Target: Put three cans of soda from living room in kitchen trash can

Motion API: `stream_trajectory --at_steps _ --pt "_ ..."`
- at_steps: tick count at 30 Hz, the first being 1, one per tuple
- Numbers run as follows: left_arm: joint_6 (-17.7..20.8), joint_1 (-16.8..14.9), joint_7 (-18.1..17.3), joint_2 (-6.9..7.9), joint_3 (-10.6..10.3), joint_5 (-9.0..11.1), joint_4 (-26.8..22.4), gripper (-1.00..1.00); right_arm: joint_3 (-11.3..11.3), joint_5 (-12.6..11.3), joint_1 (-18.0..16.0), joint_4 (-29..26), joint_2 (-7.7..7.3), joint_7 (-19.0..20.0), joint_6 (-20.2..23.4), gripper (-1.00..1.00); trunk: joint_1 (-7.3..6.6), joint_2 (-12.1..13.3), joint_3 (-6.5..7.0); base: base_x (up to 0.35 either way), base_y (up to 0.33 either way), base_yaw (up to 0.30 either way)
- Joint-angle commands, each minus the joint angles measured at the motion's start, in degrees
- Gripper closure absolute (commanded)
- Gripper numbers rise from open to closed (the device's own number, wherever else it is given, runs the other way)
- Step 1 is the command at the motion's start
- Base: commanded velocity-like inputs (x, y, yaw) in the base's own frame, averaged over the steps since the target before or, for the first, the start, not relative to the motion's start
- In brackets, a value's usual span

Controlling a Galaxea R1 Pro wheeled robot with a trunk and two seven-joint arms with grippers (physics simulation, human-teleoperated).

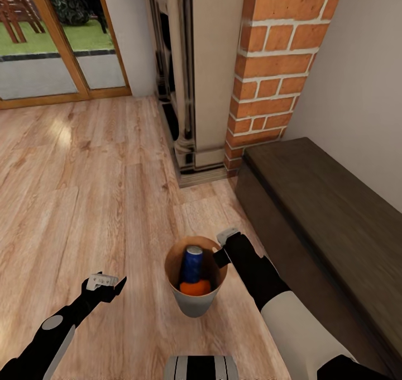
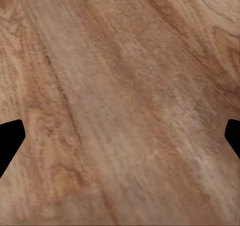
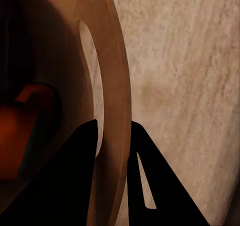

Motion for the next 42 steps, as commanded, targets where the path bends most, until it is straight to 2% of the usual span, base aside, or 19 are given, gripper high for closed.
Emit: stream_trajectory --at_steps 1,23,24,42 --pt "0.00 0.00 0.00 0.00 0.00 0.00 0.01 -1.00 -0.01 -1.35 -0.02 -0.01 0.02 0.34 0.10 1.00 0.02 -0.02 -0.22 0.000 0.000 0.000" --pt "-0.09 0.00 -0.17 0.00 0.00 0.27 2.10 -1.00 0.09 -1.13 0.21 -0.01 0.02 0.31 0.10 1.00 0.02 -0.02 -0.22 0.000 0.000 0.000" --pt "-0.09 0.00 -0.18 0.00 0.00 0.25 2.11 -1.00 0.09 -1.15 0.31 -0.01 0.02 0.32 0.10 -1.00 0.02 -0.02 -0.22 0.000 0.000 0.000" --pt "-0.09 0.00 -0.18 0.00 0.00 0.23 2.12 -1.00 0.37 -1.00 1.22 -0.01 0.02 0.27 0.10 -1.00 0.02 -0.02 -0.22 0.000 0.000 0.000"
